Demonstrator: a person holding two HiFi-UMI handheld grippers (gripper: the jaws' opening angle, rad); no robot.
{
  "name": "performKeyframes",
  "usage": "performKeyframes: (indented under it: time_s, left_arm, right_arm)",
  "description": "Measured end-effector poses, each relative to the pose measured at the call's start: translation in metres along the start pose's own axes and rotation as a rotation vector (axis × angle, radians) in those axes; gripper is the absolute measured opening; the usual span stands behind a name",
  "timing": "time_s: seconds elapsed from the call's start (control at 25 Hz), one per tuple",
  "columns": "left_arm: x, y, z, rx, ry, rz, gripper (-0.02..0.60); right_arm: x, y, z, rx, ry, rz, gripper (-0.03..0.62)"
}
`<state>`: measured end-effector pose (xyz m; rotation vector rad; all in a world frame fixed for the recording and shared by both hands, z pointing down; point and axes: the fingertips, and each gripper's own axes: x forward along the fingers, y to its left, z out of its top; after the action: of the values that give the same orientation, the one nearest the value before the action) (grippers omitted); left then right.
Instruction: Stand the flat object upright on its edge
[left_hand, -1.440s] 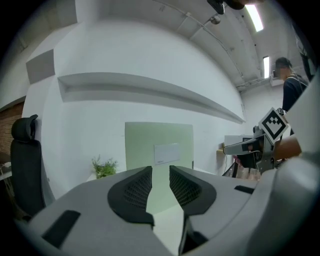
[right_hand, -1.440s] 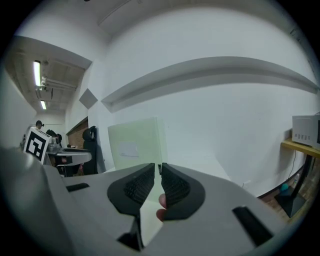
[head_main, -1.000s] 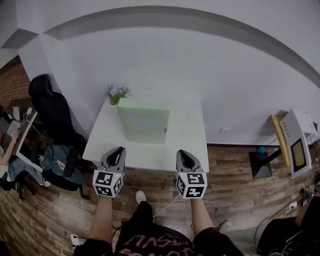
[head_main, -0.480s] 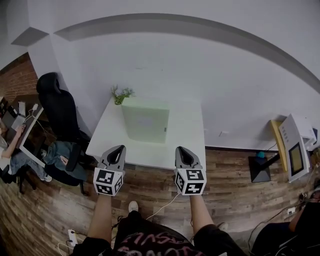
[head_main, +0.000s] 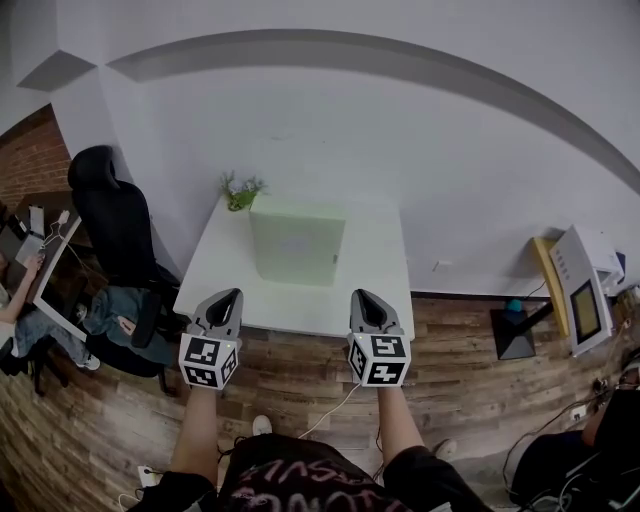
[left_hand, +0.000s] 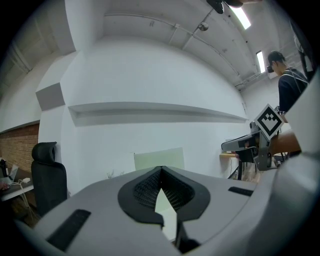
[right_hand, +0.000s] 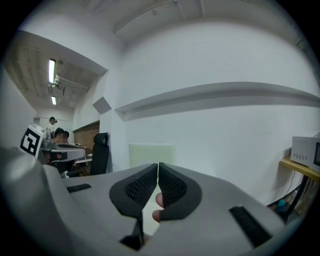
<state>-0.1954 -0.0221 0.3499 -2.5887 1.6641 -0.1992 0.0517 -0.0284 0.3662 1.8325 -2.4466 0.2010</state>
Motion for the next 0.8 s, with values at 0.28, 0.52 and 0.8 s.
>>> performKeyframes:
  time_s: [0.28,0.52,0.8]
  left_arm:
    - [0.006,0.017,0.004,-0.001,-0.012,-0.017,0.015]
    - [0.008,0.019,0.004,-0.002,-0.007,-0.036,0.015]
    - [0.009,0.028,0.015,0.002,-0.024,-0.034,0.015]
  right_arm:
    - [-0.001,0.001,0.005,-0.014,0.002,-0.059,0.028]
    - [-0.008,-0.003,0.005,0.000,0.007,-0.097,0.028]
    - [-0.012,-0.009,0.009,0.012,0.001,-0.124,0.028]
